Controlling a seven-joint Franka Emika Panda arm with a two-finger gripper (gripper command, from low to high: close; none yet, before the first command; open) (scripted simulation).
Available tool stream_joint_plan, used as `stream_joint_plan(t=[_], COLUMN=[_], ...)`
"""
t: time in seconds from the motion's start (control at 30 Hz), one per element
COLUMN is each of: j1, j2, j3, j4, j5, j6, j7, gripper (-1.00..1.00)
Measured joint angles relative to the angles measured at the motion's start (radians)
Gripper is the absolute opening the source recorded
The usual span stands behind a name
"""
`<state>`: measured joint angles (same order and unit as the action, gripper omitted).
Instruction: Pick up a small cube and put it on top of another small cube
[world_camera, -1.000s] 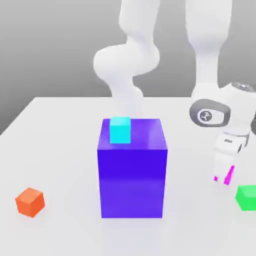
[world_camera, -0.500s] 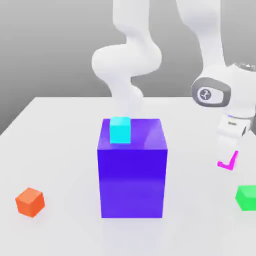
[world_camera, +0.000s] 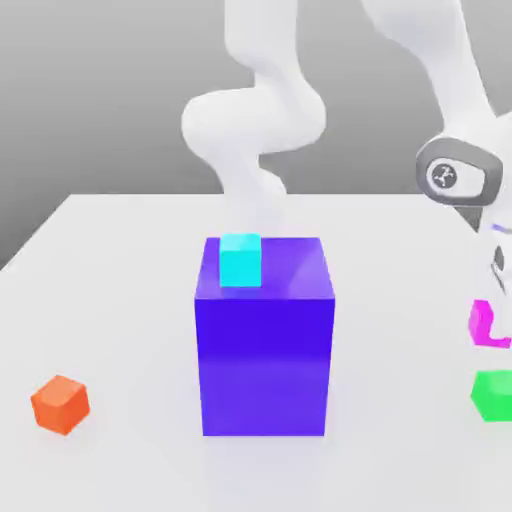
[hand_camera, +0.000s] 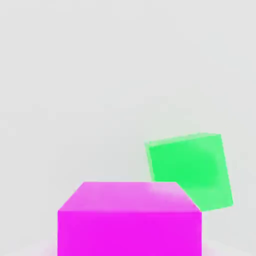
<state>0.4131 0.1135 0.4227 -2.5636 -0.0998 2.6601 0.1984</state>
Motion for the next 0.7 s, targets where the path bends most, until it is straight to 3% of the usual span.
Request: stream_joint_plan(t=[0.17, 0.3, 0.33, 0.57, 0.7], j1=[-0.033, 0.001, 0.016, 0.022, -0.005], j2=[0.014, 0.135, 0.171, 0.18, 0.055], j3=[0.003, -0.053, -0.075, -0.082, -0.035], j4=[0.067, 0.088, 0.092, 0.093, 0.082], j5=[-0.002, -0.109, -0.141, -0.148, -0.032], j6=[-0.052, 0.039, 0.069, 0.077, -0.027], j7=[-0.189, -0.146, -0.123, -0.119, -0.203], gripper=[-1.0, -1.0, 1.0, 1.0, 1.0])
